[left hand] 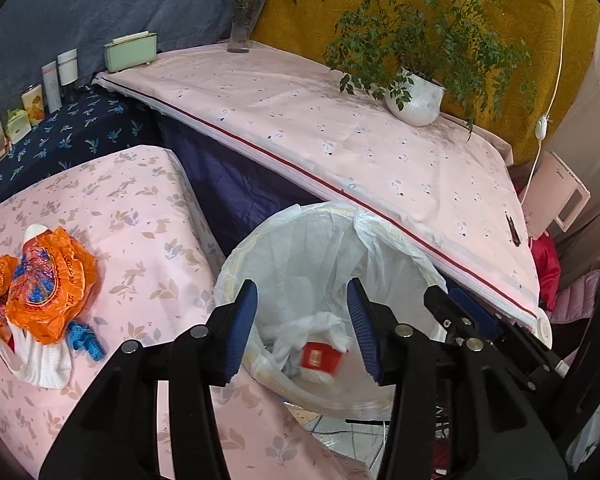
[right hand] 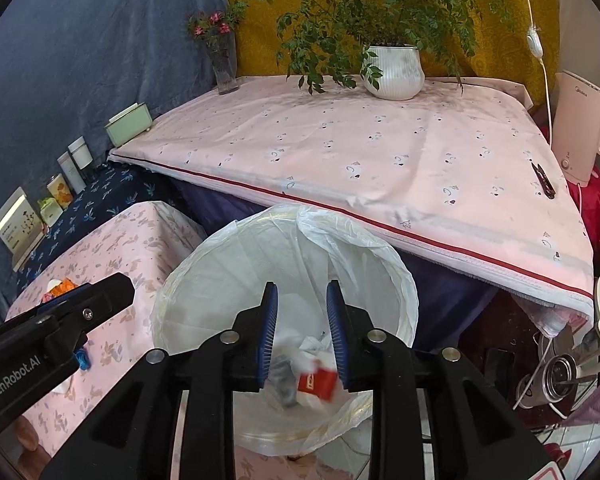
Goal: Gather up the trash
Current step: 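Open both grippers to drop the cup and glove into the bin, then move both grippers back to the remaining pile on the table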
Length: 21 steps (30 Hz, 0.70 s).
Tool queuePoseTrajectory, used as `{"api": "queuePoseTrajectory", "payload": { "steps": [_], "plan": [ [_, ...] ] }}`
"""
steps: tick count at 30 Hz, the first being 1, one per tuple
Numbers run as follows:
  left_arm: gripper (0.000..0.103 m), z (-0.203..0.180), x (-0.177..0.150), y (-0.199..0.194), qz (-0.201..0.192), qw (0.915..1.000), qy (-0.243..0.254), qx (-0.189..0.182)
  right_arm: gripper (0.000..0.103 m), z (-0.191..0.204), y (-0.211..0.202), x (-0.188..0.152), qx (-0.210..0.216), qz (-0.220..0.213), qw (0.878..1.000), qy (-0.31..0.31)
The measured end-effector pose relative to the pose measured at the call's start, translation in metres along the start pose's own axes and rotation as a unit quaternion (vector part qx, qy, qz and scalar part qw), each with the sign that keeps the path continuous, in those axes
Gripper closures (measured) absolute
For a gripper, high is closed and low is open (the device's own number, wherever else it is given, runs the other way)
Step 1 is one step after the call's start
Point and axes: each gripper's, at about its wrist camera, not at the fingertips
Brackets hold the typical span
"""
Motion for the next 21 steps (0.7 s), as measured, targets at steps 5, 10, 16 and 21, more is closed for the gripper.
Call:
{"api": "queuePoseTrajectory", "payload": {
  "steps": [5,10,16,21],
  "plan": [
    [0.058,0.011,-0.002,-0.002,0.0,0.9998,-0.012,0.014,0.075,0.008,-0.003,-0.001,0.006,-0.001,1.0,-0.007],
    [0.059,0.025,-0.005,-0.007,-0.003,0.9993,-0.027,0.027,0.072,0.021,-0.007,-0.003,0.015,-0.003,1.0,-0.016],
    [0.059,0.047,-0.008,-0.015,-0.007,0.9977,-0.05,0.045,0.069,0.04,-0.01,-0.004,0.028,-0.002,0.999,-0.03],
    [0.058,0.067,-0.014,-0.022,-0.011,0.9957,-0.067,0.062,0.065,0.06,-0.012,-0.008,0.041,0.0,0.998,-0.044]
  ]
}}
Point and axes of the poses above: each gripper's, at about its wrist camera, not at the fingertips, and y roughly the way its jaws point, z to its left, x to its top, and after that the axes turned 11 degrees about x, right-handed
